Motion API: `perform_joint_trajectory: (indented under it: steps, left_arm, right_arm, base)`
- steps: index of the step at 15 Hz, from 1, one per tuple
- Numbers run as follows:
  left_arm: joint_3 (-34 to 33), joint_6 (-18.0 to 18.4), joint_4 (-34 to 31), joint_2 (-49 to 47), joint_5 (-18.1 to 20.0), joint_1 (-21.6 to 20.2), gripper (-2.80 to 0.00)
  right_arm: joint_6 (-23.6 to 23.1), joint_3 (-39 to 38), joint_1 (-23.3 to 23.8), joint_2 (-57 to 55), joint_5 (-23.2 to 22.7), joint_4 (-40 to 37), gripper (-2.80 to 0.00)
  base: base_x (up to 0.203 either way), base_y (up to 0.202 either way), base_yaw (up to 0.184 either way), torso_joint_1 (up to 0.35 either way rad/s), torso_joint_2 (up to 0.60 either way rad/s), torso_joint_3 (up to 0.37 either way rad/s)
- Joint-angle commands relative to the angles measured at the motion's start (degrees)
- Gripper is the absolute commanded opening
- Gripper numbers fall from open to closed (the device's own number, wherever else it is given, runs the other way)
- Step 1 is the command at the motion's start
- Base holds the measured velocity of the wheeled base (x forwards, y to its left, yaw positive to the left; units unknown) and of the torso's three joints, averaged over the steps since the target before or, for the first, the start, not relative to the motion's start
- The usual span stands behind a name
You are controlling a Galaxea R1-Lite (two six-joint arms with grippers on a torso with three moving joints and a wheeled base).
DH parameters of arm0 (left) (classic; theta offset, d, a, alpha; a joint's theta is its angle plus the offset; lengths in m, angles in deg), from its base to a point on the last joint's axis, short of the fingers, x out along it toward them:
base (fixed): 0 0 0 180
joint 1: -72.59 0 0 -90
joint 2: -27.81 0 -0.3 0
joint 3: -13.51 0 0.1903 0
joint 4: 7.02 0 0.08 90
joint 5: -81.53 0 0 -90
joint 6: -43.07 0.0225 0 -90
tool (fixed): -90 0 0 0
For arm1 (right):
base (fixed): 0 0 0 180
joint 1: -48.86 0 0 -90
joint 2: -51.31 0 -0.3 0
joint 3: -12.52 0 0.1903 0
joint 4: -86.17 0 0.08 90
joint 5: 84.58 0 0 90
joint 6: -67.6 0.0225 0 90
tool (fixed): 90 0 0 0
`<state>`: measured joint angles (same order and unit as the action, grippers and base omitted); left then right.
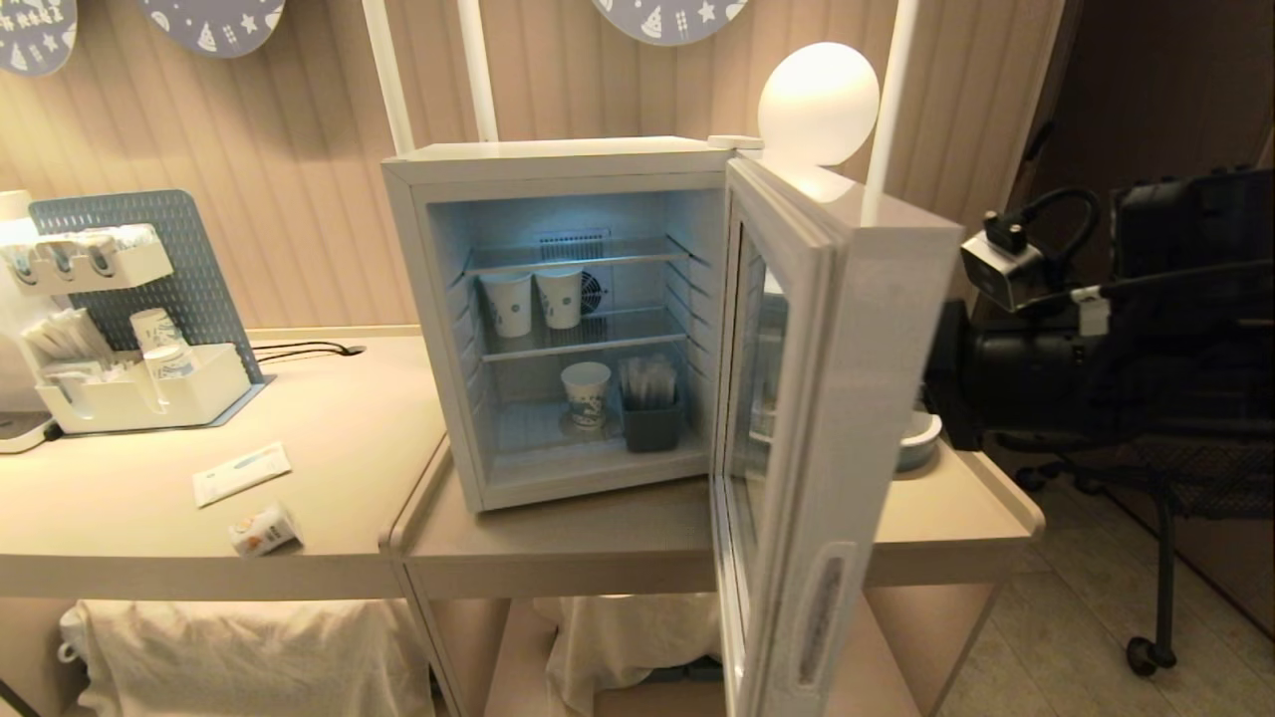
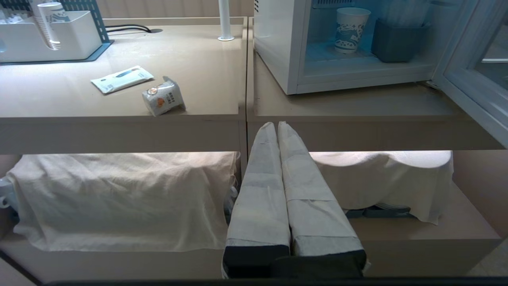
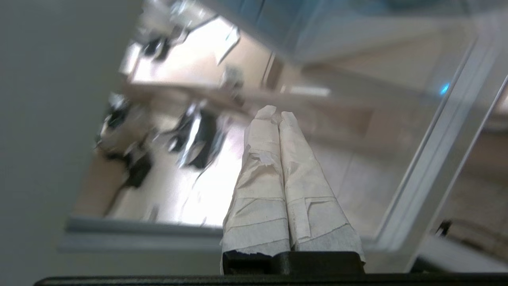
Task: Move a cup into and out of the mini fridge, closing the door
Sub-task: Close the freezer door
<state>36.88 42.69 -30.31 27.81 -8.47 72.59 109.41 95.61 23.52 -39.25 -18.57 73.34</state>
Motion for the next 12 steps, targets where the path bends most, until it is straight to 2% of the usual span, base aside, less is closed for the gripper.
perform_joint_trajectory:
  steps: [1, 3, 6, 8, 10, 12]
  left_arm:
    - [0.0, -0.06, 0.01, -0.09, 0.0, 0.0, -2.8]
    - [0.0, 0.02, 0.01, -0.09, -0.09, 0.0, -2.8]
    - [0.0, -0.06, 0.01, -0.09, -0.09, 0.0, -2.8]
    - [0.0, -0.06, 0.01, -0.09, -0.09, 0.0, -2.8]
    - [0.0, -0.06, 0.01, -0.09, -0.09, 0.0, -2.8]
    - [0.0, -0.06, 0.01, -0.09, -0.09, 0.0, -2.8]
  right_arm:
    - [-0.44, 6.57, -4.83, -5.38, 10.41, -0.9, -2.8]
    - [-3.91, 18.07, -7.47, -10.68, 17.85, -6.9, -2.8]
    - [-9.47, 38.17, -11.3, -23.08, 32.6, -17.96, -2.8]
    - [-13.96, 48.04, -13.96, -31.77, 42.58, -23.92, -2.8]
    - [-22.55, 51.12, -16.13, -35.97, 48.41, -24.32, -2.8]
    - [-26.93, 51.44, -16.47, -37.25, 50.57, -18.8, -2.8]
  base:
    - [0.0, 0.0, 0.0, 0.0, 0.0, 0.0]
    - [0.0, 0.0, 0.0, 0.0, 0.0, 0.0]
    - [0.0, 0.0, 0.0, 0.0, 0.0, 0.0]
    - [0.0, 0.0, 0.0, 0.0, 0.0, 0.0]
    - [0.0, 0.0, 0.0, 0.0, 0.0, 0.0]
    - [0.0, 0.0, 0.0, 0.0, 0.0, 0.0]
